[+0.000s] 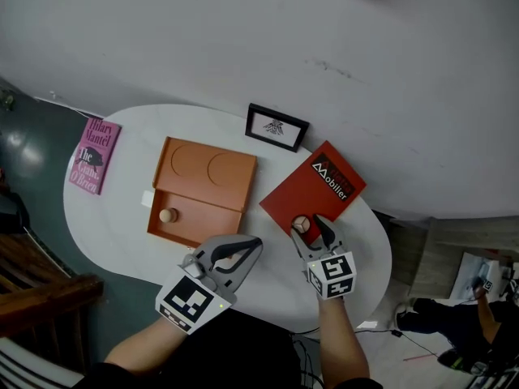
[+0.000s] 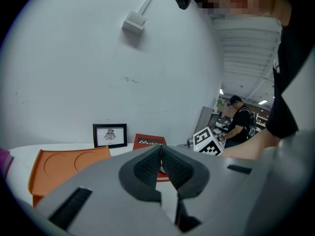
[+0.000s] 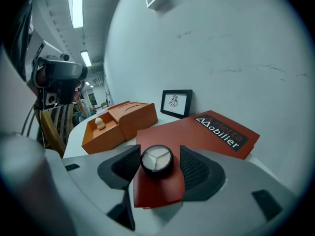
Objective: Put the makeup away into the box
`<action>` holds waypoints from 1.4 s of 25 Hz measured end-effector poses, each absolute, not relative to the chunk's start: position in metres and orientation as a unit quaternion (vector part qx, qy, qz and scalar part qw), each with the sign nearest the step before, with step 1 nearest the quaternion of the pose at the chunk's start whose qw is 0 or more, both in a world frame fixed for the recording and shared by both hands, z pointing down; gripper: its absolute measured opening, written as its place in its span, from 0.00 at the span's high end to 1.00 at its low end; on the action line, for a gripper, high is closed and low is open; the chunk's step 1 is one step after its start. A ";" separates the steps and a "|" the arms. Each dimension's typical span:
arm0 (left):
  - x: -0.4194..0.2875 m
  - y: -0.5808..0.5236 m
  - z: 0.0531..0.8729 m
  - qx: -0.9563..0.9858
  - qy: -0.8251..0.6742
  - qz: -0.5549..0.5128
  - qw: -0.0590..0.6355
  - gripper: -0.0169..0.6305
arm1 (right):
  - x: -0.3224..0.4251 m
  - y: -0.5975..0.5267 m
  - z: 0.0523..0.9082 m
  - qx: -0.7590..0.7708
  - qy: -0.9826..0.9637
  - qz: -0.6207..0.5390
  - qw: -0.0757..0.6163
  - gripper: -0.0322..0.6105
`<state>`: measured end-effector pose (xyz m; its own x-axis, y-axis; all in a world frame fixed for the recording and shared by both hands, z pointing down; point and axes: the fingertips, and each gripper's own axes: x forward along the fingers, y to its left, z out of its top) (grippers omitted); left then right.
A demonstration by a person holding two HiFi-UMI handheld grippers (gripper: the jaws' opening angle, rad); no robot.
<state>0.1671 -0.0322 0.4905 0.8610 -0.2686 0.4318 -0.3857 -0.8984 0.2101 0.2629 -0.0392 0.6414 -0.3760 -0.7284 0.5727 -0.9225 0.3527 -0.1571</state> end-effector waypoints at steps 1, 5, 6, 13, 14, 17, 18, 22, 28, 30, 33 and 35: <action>0.167 -0.035 0.493 0.953 -0.173 0.200 0.148 0.95 | 0.261 -0.041 0.643 0.515 -0.797 0.235 0.211 0.60; 0.169 -0.043 0.495 0.952 -0.180 0.197 0.148 0.95 | 0.252 -0.041 0.651 0.495 -0.803 0.239 0.229 0.60; 0.169 -0.045 0.493 0.952 -0.182 0.195 0.148 0.95 | 0.251 -0.041 0.652 0.492 -0.804 0.241 0.232 0.59; 0.163 -0.052 0.488 0.947 -0.204 0.199 0.145 0.95 | 0.254 -0.044 0.655 0.482 -0.805 0.228 0.260 0.60; 0.164 -0.051 0.487 0.947 -0.205 0.199 0.146 0.95 | 0.254 -0.045 0.654 0.483 -0.805 0.225 0.260 0.60; 0.166 -0.045 0.477 0.949 -0.205 0.195 0.142 0.95 | 0.259 -0.043 0.641 0.490 -0.805 0.221 0.251 0.60; 0.167 -0.043 0.472 0.949 -0.206 0.194 0.139 0.95 | 0.261 -0.043 0.635 0.490 -0.807 0.220 0.246 0.60; 0.165 -0.038 0.460 0.949 -0.211 0.193 0.133 0.95 | 0.272 -0.043 0.604 0.492 -0.815 0.203 0.229 0.60; 0.154 -0.031 0.450 0.944 -0.239 0.189 0.130 0.95 | 0.294 -0.030 0.548 0.502 -0.824 0.183 0.189 0.60; 0.150 -0.030 0.447 0.943 -0.242 0.186 0.131 0.95 | 0.298 -0.025 0.533 0.507 -0.825 0.177 0.179 0.60; 0.144 -0.030 0.446 0.946 -0.232 0.188 0.123 0.95 | 0.296 -0.017 0.519 0.520 -0.820 0.171 0.169 0.60; 0.137 -0.032 0.442 0.949 -0.227 0.183 0.120 0.95 | 0.288 -0.009 0.513 0.526 -0.817 0.170 0.166 0.60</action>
<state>0.1375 -0.0324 0.4423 0.8300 -0.3875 0.4012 -0.4753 -0.8678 0.1451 0.2881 -0.0085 0.5128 -0.3916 -0.8022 0.4507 -0.9155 0.3887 -0.1036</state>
